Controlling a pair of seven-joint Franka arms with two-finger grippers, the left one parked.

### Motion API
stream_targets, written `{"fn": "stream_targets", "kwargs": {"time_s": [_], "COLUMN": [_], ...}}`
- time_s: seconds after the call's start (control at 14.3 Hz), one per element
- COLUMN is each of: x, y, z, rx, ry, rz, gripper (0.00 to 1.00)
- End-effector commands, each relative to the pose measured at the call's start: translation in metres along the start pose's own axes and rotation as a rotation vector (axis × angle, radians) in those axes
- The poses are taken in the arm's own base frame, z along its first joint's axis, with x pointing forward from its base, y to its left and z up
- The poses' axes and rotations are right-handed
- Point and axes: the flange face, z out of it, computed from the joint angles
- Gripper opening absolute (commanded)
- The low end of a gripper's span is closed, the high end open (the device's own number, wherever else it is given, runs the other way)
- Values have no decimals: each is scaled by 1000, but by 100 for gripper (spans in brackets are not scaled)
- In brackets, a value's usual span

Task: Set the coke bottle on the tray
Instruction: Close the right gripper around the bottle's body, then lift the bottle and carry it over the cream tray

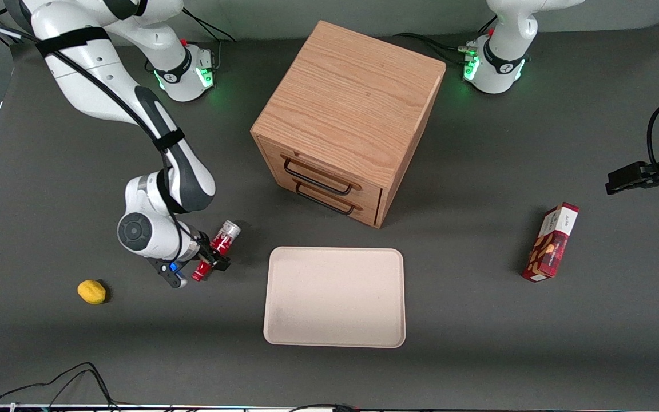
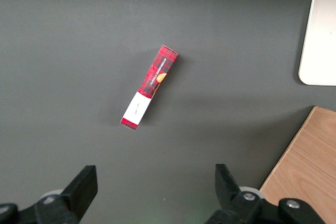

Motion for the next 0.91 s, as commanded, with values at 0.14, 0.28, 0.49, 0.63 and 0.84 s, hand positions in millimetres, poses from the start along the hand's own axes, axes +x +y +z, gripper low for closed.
{"fn": "stream_targets", "kwargs": {"time_s": [0.14, 0.28, 0.49, 0.63, 0.84], "x": [-12, -13, -15, -16, -14], "y": [17, 16, 13, 11, 2], "z": [28, 25, 17, -3, -97], "rx": [22, 14, 21, 30, 27], "ry": [25, 34, 40, 47, 83], "rz": [8, -9, -28, -67, -220], "gripper": [68, 0, 0, 0, 0]}}
